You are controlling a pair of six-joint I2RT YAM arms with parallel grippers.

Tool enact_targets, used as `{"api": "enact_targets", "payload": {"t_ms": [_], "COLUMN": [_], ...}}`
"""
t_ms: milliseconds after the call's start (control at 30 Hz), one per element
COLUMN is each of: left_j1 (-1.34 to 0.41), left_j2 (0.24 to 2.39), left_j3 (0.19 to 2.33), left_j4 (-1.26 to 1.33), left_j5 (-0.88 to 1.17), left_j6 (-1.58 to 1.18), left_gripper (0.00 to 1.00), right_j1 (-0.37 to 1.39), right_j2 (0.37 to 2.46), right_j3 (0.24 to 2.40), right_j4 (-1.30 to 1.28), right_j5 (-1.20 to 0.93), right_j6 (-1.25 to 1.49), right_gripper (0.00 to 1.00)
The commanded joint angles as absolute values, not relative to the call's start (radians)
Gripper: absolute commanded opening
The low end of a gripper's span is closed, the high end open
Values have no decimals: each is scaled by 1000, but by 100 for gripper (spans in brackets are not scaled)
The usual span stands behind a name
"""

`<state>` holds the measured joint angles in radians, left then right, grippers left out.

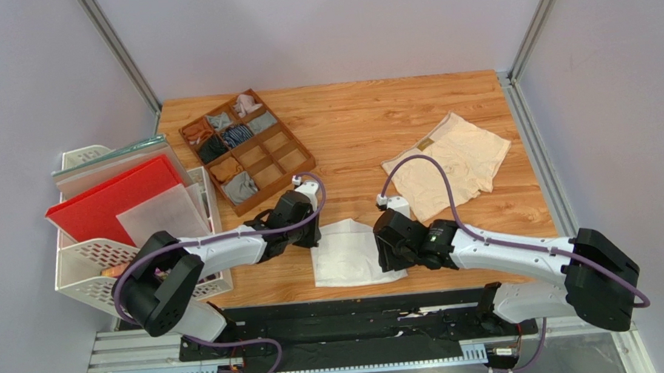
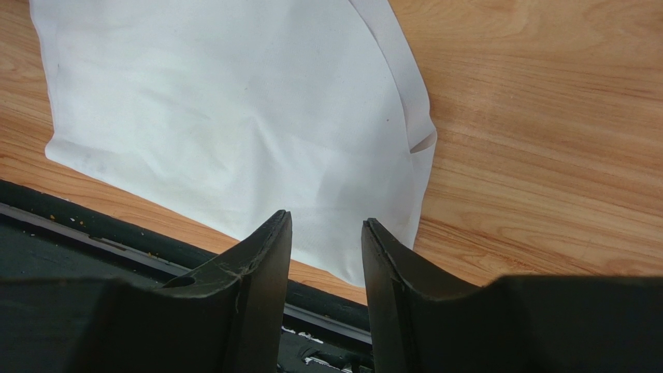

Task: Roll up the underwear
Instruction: Adjust the underwear at the center of the board.

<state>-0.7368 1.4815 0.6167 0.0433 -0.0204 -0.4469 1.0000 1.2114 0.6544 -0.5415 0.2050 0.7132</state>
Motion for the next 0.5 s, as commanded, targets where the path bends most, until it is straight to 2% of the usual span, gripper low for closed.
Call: {"api": "enact_targets", "payload": {"t_ms": [0,200,467], "left_j1": [-732,-732,-732], "left_j2": [1485,1430,1376], "left_j3": [650,618,604], "left_j4": [84,90,77], "left_j5": [-23,-23,-35], "left_j6": [-459,-463,-466], "left_gripper": [4,0,0], "right_j1": [997,997,997], "right_j2": [1215,1212,1212], "right_j3": [653,653,653], "right_j4": [-512,-514,-515], "right_j5": [199,202,199], "right_j6": [707,706,704], "right_gripper": [42,42,42]}}
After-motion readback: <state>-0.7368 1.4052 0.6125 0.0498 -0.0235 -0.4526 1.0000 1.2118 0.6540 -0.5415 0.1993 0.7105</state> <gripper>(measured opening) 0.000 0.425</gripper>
